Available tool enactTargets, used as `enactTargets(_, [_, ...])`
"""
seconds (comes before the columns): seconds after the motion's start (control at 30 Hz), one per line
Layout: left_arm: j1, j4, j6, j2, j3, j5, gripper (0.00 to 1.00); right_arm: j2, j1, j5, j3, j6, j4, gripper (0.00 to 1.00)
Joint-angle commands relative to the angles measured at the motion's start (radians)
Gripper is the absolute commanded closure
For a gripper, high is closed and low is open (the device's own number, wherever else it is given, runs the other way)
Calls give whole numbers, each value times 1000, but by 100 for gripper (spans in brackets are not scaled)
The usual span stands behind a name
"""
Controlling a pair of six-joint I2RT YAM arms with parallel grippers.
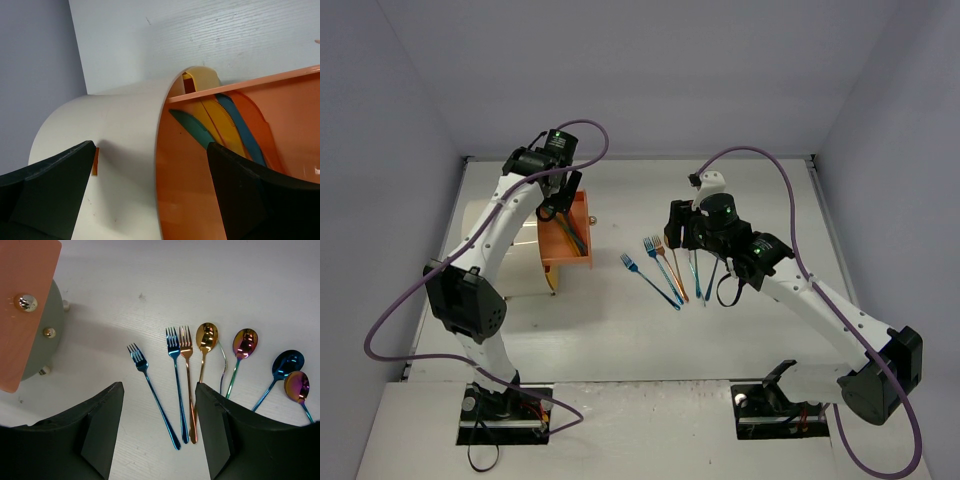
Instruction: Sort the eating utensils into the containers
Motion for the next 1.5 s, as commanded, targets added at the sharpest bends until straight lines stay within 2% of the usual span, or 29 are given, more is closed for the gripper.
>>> enactTargets(0.0, [-8, 0, -26, -75, 141, 3, 7, 13, -7, -39, 82, -32, 61, 43])
enactTargets(0.2, [-8, 4, -97, -157, 248, 40, 7, 103, -1, -156, 183, -78, 65, 43])
enactTargets(0.33, [20, -1, -116, -242, 227, 37, 7, 195, 9, -267, 259, -138, 66, 43])
enactTargets(0.37, [30, 0, -131, -270, 199, 50, 7, 221, 9, -294, 270, -155, 67, 43])
enactTargets(0.5, [193, 9, -187, -365, 66, 174, 7, 300, 10, -407, 337, -245, 69, 43])
enactTargets(0.67, [320, 63, -198, -488, -138, 290, 7, 406, 6, -607, 401, -456, 67, 41])
enactTargets(0.9, [489, 173, -206, -546, -318, 491, 7, 531, -7, -825, 491, -653, 64, 39])
enactTargets(1.07, [508, 238, -176, -531, -357, 562, 7, 603, -4, -950, 554, -690, 66, 39])
enactTargets(1.47, [509, 343, -134, -465, -429, 707, 7, 695, 13, -1047, 654, -748, 66, 39])
